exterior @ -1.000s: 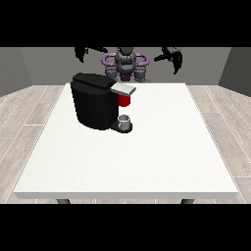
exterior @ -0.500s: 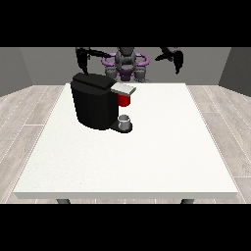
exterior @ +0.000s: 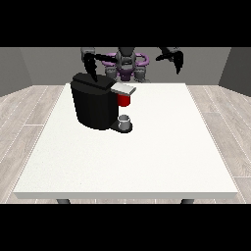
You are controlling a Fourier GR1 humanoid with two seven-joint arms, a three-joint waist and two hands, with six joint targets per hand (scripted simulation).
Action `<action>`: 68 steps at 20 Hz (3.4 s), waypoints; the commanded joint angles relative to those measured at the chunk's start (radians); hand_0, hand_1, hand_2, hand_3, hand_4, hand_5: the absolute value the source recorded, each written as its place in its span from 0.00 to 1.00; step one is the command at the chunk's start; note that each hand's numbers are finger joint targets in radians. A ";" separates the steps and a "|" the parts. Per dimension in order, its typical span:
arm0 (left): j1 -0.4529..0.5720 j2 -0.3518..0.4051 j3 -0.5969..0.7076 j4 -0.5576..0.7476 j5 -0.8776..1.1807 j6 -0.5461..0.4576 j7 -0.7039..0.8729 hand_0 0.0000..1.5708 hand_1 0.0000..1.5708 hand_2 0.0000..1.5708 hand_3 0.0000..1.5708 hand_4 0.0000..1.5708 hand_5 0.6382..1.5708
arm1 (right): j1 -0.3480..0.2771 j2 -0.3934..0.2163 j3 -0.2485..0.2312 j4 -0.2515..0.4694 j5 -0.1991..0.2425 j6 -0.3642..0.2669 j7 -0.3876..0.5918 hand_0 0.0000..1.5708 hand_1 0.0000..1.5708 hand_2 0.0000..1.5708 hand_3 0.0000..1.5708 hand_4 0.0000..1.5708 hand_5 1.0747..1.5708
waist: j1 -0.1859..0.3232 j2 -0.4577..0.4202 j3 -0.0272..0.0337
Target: Insert the coffee pod into the coffee machine and close the lid
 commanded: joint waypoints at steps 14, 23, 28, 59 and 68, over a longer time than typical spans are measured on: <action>0.063 0.077 0.009 -0.178 0.043 0.021 0.040 0.00 0.00 0.00 0.00 0.19 1.00 | -0.183 0.006 0.062 0.065 0.065 -0.004 -0.056 0.00 0.00 0.00 0.00 0.13 1.00 | -0.022 0.126 0.0000; 0.049 0.075 0.010 -0.123 0.041 0.042 -0.014 0.00 0.00 0.00 0.00 0.24 1.00 | -0.332 0.034 0.123 0.062 0.112 0.007 -0.005 0.00 0.00 0.00 0.00 0.00 1.00 | -0.032 0.169 -0.0004; 0.068 0.050 -0.044 -0.215 0.035 0.043 0.084 0.00 0.00 0.00 0.00 0.23 1.00 | -0.358 0.056 0.137 0.113 0.151 -0.024 -0.023 0.00 0.00 0.00 0.00 0.00 1.00 | 0.026 0.147 -0.0001; -0.052 0.063 -0.061 -0.238 0.069 0.022 0.000 0.00 0.00 0.00 0.00 0.23 1.00 | -0.800 0.021 0.097 0.302 0.281 -0.100 -0.005 0.00 0.00 0.00 0.00 0.00 1.00 | 0.202 0.367 -0.0005; -0.053 0.126 -0.021 -0.236 0.132 -0.054 0.011 0.00 0.00 0.00 0.00 0.19 1.00 | -0.818 0.002 0.040 0.333 0.240 -0.092 -0.048 0.00 0.00 0.00 0.00 0.00 1.00 | 0.225 0.388 -0.0003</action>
